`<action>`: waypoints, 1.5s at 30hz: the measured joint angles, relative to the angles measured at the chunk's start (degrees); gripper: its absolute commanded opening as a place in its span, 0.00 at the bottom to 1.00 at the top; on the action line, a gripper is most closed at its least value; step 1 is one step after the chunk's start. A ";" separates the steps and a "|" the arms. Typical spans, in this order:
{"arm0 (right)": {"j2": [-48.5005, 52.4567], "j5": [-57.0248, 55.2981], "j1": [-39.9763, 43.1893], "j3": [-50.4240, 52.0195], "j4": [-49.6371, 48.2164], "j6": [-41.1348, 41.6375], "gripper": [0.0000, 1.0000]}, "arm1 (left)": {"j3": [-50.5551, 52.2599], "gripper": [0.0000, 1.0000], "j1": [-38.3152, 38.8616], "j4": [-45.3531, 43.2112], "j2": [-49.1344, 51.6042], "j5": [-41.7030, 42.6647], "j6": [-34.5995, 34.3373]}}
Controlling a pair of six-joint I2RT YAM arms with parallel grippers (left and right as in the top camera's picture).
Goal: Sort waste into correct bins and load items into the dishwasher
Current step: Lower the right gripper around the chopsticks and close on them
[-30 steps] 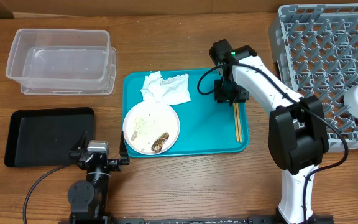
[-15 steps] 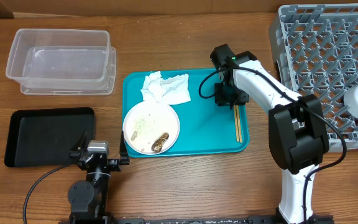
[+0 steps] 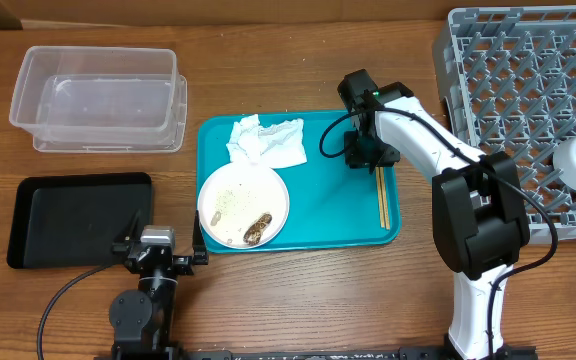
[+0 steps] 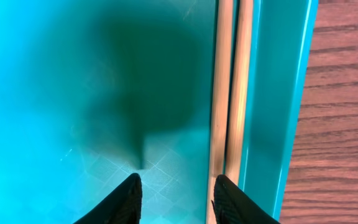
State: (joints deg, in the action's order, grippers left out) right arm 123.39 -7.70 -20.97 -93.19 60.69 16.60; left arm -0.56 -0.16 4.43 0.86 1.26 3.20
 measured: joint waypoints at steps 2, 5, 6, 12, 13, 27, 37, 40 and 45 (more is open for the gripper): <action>0.00 0.00 0.00 0.00 -0.04 -0.11 0.40 | 0.00 1.00 0.00 0.00 0.00 0.00 -0.02; 0.00 0.02 0.00 0.00 -0.22 -0.15 0.40 | 0.00 1.00 0.00 0.00 0.00 0.00 -0.02; 0.00 0.02 0.00 0.00 -0.22 -0.15 0.40 | 0.00 1.00 0.00 0.00 0.00 0.00 -0.02; 0.00 -0.04 0.00 0.00 -0.72 -0.20 0.40 | 0.00 1.00 0.00 0.00 0.00 0.00 -0.02; 0.00 -0.04 0.00 0.00 -0.70 -0.17 0.40 | 0.00 1.00 0.00 0.00 0.00 0.00 -0.02; 0.00 -0.42 0.68 0.00 -1.07 -1.44 0.40 | 0.00 1.00 0.00 0.00 0.00 0.00 -0.02; 0.02 2.29 2.56 0.00 -1.55 -1.44 0.39 | 0.00 1.00 0.00 0.00 0.00 0.00 -0.02; 0.02 2.89 2.47 0.00 -1.55 -1.49 0.39 | 0.00 1.00 0.00 0.00 0.00 0.00 -0.02; 0.02 3.43 2.45 0.00 -1.51 -1.51 0.39 | 0.00 1.00 0.00 0.00 0.00 0.00 -0.02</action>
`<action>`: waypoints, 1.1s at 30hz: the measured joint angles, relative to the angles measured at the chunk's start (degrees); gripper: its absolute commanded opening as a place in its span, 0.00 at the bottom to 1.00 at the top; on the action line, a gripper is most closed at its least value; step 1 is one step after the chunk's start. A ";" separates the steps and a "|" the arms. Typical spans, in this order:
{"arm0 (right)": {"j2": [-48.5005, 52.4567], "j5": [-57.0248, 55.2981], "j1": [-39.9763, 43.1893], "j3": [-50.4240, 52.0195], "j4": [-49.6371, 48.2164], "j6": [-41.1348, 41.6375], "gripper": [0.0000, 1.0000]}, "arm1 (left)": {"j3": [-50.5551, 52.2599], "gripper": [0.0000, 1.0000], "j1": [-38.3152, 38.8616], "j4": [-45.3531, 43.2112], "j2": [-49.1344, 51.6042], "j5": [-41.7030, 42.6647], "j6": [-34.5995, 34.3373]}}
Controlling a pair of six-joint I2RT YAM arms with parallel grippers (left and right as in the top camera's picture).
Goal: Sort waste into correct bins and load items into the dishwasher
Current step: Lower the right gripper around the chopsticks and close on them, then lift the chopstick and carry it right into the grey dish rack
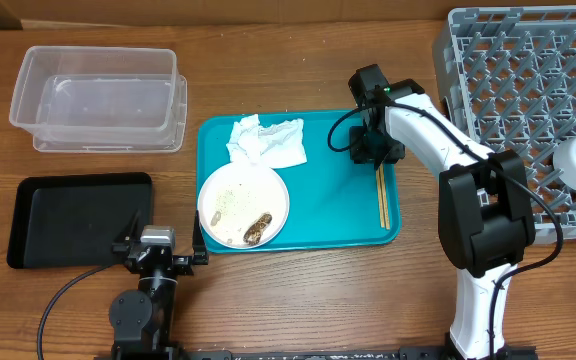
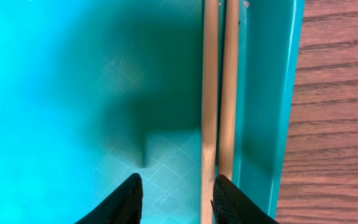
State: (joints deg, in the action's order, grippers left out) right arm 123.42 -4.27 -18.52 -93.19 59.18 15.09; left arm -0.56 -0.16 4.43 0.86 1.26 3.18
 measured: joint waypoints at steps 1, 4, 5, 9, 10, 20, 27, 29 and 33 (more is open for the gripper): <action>0.00 0.00 0.00 0.00 -0.02 -0.04 0.39 | 0.00 1.00 0.00 0.00 0.00 0.00 0.00; 0.00 0.02 0.00 0.20 -0.66 -0.11 0.39 | 0.00 1.00 0.00 0.00 0.00 0.00 0.00; 0.00 0.02 0.00 0.44 -1.29 -0.11 0.39 | 0.00 1.00 0.00 0.00 0.00 0.00 0.00; -0.02 0.22 0.00 3.13 -3.69 -0.15 0.39 | 0.00 1.00 0.00 0.00 0.00 0.00 0.00; -0.22 0.28 0.00 3.41 -4.15 -0.15 0.39 | 0.00 1.00 0.00 0.00 0.00 0.00 0.00; -0.68 0.85 0.00 4.61 -6.12 -0.33 0.04 | 0.00 1.00 0.00 0.00 0.00 0.00 0.00; -0.72 2.05 -0.70 3.41 -1.20 -0.07 0.04 | 0.00 1.00 0.00 0.00 0.00 0.00 0.00; -0.17 2.86 -0.68 1.40 3.26 -0.13 0.04 | 0.00 1.00 0.00 0.02 0.00 0.00 0.00; 0.59 3.50 0.33 -7.39 11.32 -0.74 0.04 | 0.00 1.00 0.00 0.02 0.00 0.00 0.00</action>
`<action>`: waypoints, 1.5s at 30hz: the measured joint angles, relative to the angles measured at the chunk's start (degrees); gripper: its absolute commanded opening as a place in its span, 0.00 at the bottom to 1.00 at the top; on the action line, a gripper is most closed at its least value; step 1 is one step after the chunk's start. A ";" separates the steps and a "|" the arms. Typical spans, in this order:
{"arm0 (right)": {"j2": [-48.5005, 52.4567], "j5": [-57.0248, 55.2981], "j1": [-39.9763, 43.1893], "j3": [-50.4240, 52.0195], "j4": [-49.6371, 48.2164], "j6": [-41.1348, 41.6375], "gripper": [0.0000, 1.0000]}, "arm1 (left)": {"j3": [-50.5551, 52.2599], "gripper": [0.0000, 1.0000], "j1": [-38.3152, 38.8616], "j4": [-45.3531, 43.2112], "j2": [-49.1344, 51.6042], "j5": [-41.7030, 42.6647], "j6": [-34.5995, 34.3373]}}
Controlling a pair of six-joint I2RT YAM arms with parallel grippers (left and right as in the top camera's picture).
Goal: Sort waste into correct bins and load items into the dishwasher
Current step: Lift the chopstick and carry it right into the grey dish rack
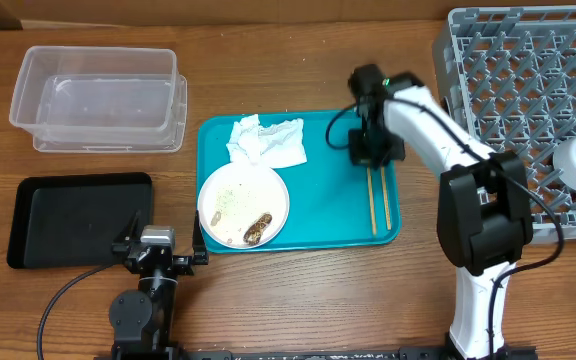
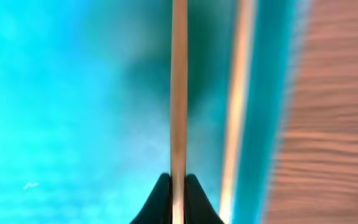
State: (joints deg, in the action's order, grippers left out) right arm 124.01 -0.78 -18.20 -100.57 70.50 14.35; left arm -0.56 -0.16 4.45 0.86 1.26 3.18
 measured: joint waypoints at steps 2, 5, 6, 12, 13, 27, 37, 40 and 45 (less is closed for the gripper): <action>0.00 -1.66 1.92 -7.80 3.82 -0.46 0.04 | 0.00 1.00 0.00 0.00 0.00 0.00 0.00; -0.31 -4.66 5.88 -17.46 6.32 -1.62 0.04 | 0.00 1.00 0.00 0.00 -0.02 0.00 0.00; -0.46 -5.40 7.58 -20.28 6.88 -2.64 0.04 | 0.00 1.00 0.00 0.00 0.00 0.00 0.00; -1.95 -4.98 19.56 -28.72 6.58 -12.00 0.04 | 0.00 1.00 0.00 -0.02 0.00 0.00 0.00; -2.03 -4.63 21.57 -28.76 6.10 -13.55 0.04 | 0.00 1.00 0.00 -0.02 0.00 0.00 0.00; -2.01 10.95 33.00 -27.93 -2.64 -29.70 0.06 | 0.00 1.00 0.00 -0.02 0.00 0.00 0.00; 2.25 13.46 32.39 -27.21 -2.97 -30.73 0.42 | 0.00 1.00 0.00 -0.02 0.00 0.00 0.00; 2.82 13.53 32.35 -27.10 -2.23 -28.98 0.41 | 0.00 1.00 0.00 -0.02 0.00 0.00 0.00; 2.82 16.52 32.24 -27.10 1.29 -26.84 0.41 | 0.00 1.00 0.00 -0.02 0.00 0.00 0.00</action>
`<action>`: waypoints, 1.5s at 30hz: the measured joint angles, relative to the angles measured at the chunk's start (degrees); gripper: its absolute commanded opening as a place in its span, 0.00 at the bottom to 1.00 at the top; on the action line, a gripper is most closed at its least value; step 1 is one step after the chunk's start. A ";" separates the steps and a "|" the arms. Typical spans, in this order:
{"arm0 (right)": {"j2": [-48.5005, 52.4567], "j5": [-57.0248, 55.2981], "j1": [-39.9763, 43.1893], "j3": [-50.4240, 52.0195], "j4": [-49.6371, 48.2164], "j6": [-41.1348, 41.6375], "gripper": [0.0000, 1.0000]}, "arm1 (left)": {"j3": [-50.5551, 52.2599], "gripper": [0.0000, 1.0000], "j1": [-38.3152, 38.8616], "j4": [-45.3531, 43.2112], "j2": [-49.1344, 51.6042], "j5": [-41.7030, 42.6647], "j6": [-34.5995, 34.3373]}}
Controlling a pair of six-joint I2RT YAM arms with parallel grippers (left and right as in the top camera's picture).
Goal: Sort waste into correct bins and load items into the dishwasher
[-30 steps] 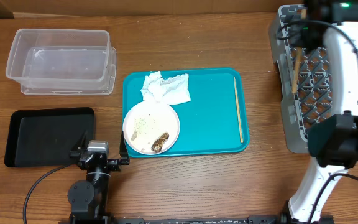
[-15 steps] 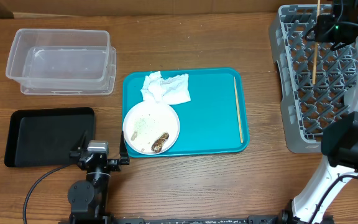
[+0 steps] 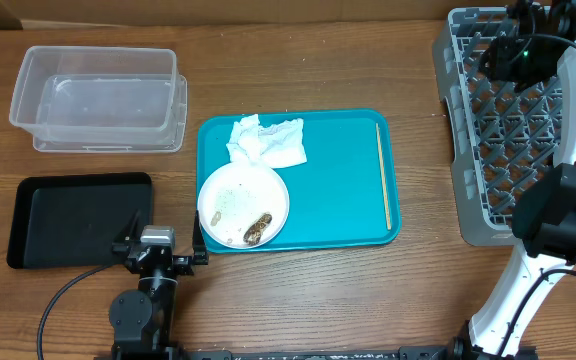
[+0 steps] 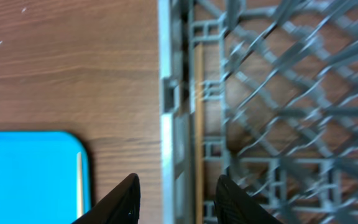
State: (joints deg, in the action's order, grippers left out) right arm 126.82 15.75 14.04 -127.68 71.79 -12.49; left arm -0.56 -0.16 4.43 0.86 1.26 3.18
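Observation:
My right gripper stands open above the left edge of the grey dishwasher rack, at the far right in the overhead view. A wooden chopstick lies in the rack just inside its left wall, below the open fingers and apart from them. A second chopstick lies along the right side of the teal tray. A white plate with food scraps and a crumpled napkin also sit on the tray. The left gripper rests at the table's front; its jaws are unclear.
A clear plastic bin stands at the back left. A black tray bin lies in front of it. Bare wood table separates the tray from the rack.
My right gripper was shut on one chopstick over the tray. Now it is open over the rack's left edge, and that chopstick lies in the rack. The left arm has not moved.
My right gripper was open beside two chopsticks at the tray's right edge. Then it stood open around the inner one. Then it was shut on that chopstick, held apart from the other. Now that chopstick lies in the rack and one stays on the tray.

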 measured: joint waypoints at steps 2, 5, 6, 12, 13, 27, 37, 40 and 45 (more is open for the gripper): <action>-0.02 1.86 -0.13 0.00 1.46 0.48 0.41 | 0.00 1.00 0.00 0.00 0.00 0.00 0.00; -0.52 6.25 -0.61 0.00 4.63 1.16 0.43 | 0.00 1.00 0.00 0.00 0.00 0.00 0.00; -0.90 8.17 -0.90 0.00 6.21 1.42 0.47 | 0.00 1.00 0.00 0.00 0.00 0.00 0.00; -4.22 16.31 -4.72 0.04 15.91 2.05 1.00 | 0.00 1.00 0.00 0.02 0.00 0.00 0.02; -4.68 16.94 -5.79 0.24 16.76 1.88 1.00 | 0.00 1.00 0.00 0.00 0.00 0.00 0.00; -5.51 -6.49 -26.03 22.29 4.57 21.31 0.64 | 0.00 1.00 0.00 0.00 0.00 0.00 0.00; -5.49 -14.84 -32.89 34.58 -5.55 29.92 0.57 | 0.00 1.00 0.00 0.00 0.00 0.00 0.00; -5.49 -15.87 -33.81 37.55 -9.05 30.80 0.57 | 0.00 1.00 0.00 0.00 0.00 0.00 0.00; -5.49 -17.73 -33.90 39.67 -10.78 31.78 0.57 | 0.00 1.00 0.00 0.00 0.00 0.00 0.00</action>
State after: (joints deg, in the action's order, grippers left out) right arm 121.34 -1.98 -19.86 -88.01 61.01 19.29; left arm -0.56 -0.16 4.43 0.86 1.26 3.18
